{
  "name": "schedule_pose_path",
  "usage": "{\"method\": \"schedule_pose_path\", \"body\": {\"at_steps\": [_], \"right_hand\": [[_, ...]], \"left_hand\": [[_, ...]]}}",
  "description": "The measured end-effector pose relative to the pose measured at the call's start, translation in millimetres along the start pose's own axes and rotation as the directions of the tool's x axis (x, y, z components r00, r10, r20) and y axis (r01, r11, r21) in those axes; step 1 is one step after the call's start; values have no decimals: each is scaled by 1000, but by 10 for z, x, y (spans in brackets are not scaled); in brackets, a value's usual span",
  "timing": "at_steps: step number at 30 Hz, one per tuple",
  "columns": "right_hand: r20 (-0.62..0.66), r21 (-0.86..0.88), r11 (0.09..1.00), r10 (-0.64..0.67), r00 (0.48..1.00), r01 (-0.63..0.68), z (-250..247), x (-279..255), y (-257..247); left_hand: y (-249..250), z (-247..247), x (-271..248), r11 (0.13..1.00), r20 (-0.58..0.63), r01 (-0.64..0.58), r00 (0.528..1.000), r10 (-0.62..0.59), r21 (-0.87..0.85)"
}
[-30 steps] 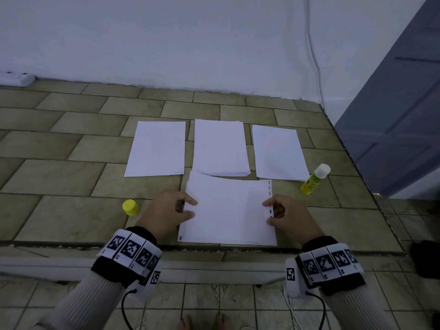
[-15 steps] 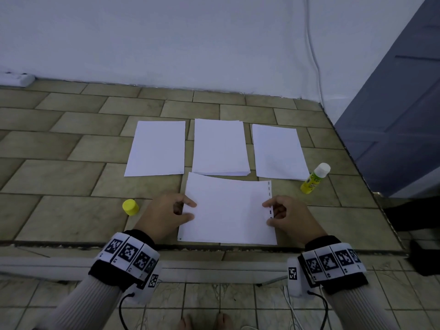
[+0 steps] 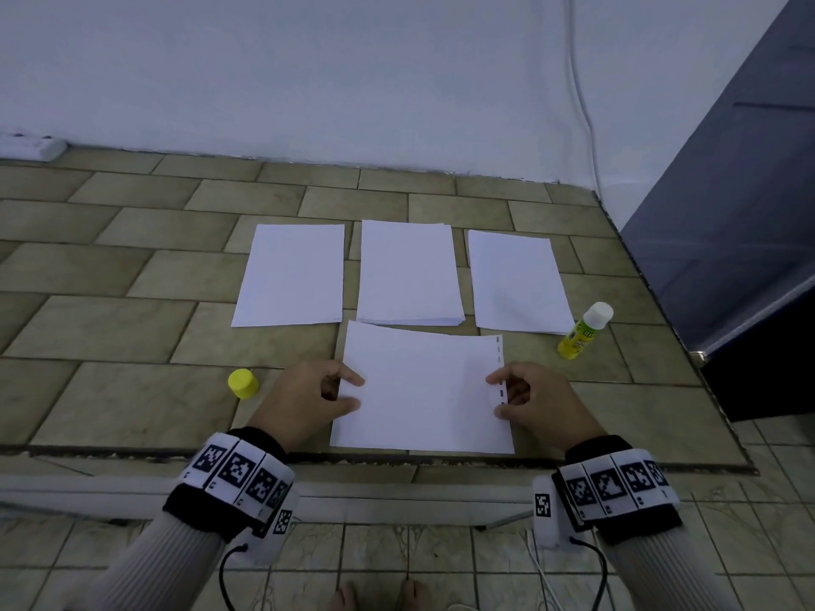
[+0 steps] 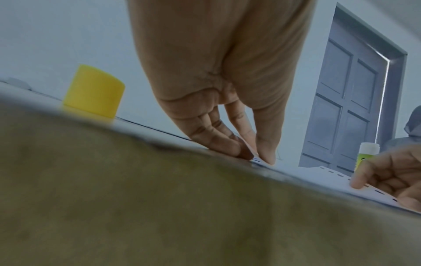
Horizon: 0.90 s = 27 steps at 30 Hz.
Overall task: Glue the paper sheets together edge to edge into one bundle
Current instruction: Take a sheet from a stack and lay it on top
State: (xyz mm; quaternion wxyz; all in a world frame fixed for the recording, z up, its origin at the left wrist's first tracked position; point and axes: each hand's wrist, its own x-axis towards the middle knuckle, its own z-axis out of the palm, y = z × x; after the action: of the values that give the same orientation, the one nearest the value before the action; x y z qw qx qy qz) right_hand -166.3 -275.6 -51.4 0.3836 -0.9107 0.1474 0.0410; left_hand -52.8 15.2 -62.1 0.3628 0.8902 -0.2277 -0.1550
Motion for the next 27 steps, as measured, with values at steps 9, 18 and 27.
{"method": "schedule_pose_path", "body": {"at_steps": [9,18,27], "right_hand": [[0,-59,998,-18,1000,18,-8,2,-13],[1,-124,992,-18,1000,18,-4,2,-53],[-6,-373,928,-5,1000,2,49,-4,-117]], "left_hand": [[-45,18,-15,1000,-14,12,1000,-12,-6],[-64,29,-16,1000,2,-22,1000,22,13],[48,176,121,904,60,-56,998,33,423]]}}
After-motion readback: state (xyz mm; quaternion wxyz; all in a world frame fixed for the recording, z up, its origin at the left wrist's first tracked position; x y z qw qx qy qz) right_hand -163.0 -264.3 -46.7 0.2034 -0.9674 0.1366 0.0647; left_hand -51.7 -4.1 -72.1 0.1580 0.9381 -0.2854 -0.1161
